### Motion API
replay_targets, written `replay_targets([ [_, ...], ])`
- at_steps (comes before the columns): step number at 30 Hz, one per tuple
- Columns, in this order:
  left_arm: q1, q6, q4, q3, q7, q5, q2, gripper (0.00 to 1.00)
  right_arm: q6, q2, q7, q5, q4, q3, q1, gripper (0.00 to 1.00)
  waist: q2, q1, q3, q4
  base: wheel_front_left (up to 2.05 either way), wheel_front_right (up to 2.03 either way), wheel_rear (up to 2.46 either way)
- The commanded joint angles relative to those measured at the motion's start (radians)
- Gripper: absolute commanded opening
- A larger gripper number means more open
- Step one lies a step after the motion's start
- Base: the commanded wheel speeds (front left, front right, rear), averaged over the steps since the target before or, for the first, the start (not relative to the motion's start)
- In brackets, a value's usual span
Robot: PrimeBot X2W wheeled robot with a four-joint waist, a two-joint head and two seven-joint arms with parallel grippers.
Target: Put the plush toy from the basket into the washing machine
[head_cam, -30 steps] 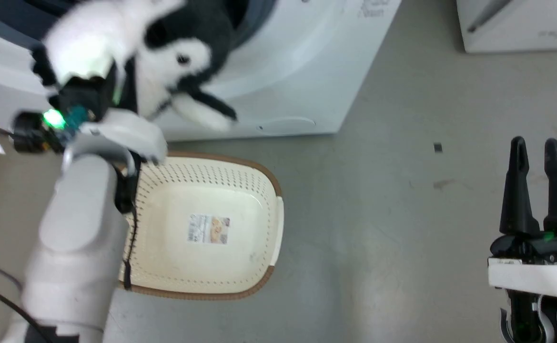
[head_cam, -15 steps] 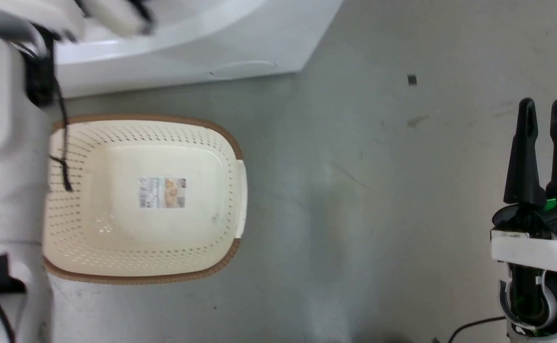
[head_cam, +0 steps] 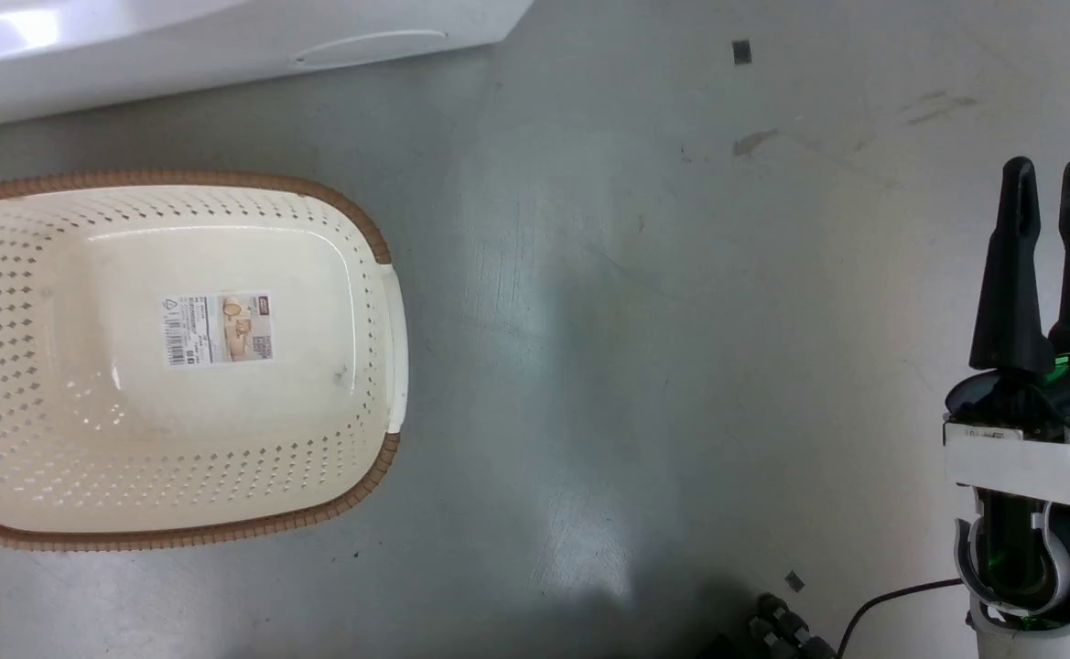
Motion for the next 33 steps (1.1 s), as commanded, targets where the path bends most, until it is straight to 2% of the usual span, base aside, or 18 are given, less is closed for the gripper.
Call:
replay_targets([
  [1,-0.031,0.013,-0.007,0.005,-0.007,0.006,0.010,0.00,-0.001,0.000,-0.004,0.006,-0.003,0.000,-0.020,1.00,0.0000,-0.0001,0.016,-0.008,0.00,0.00,0.00],
  [3,-0.037,0.020,-0.005,0.012,-0.007,0.003,0.014,0.00,-0.001,0.000,-0.004,0.008,-0.002,0.000,-0.023,1.00,0.0000,-0.0001,0.021,-0.010,0.00,0.00,0.00],
  [4,-0.038,0.029,-0.006,0.016,-0.007,0.004,0.016,1.00,-0.001,0.000,-0.004,0.008,-0.001,0.000,-0.024,1.00,0.0000,-0.0001,0.023,-0.010,0.00,0.00,0.00],
  [8,-0.021,0.031,-0.011,0.011,-0.007,0.010,0.016,1.00,-0.001,0.000,-0.004,0.003,0.000,0.002,-0.028,1.00,0.0000,-0.0001,0.023,-0.003,0.00,0.00,0.00],
  [18,0.162,0.004,-0.048,0.051,-0.007,-0.039,-0.016,1.00,-0.001,0.000,-0.004,-0.028,0.021,-0.015,-0.015,1.00,0.0000,-0.0001,-0.079,0.043,0.00,0.00,0.00],
  [27,0.387,0.017,-0.184,0.060,-0.007,-0.014,-0.058,1.00,-0.001,0.000,-0.004,-0.072,0.035,-0.020,0.016,1.00,0.0000,-0.0001,-0.197,0.096,0.00,0.00,0.00],
  [33,0.550,0.038,-0.312,0.060,-0.007,0.010,-0.104,1.00,-0.001,0.000,-0.004,-0.160,0.049,-0.042,0.048,1.00,0.0000,-0.0001,-0.284,0.135,0.00,0.00,0.00],
])
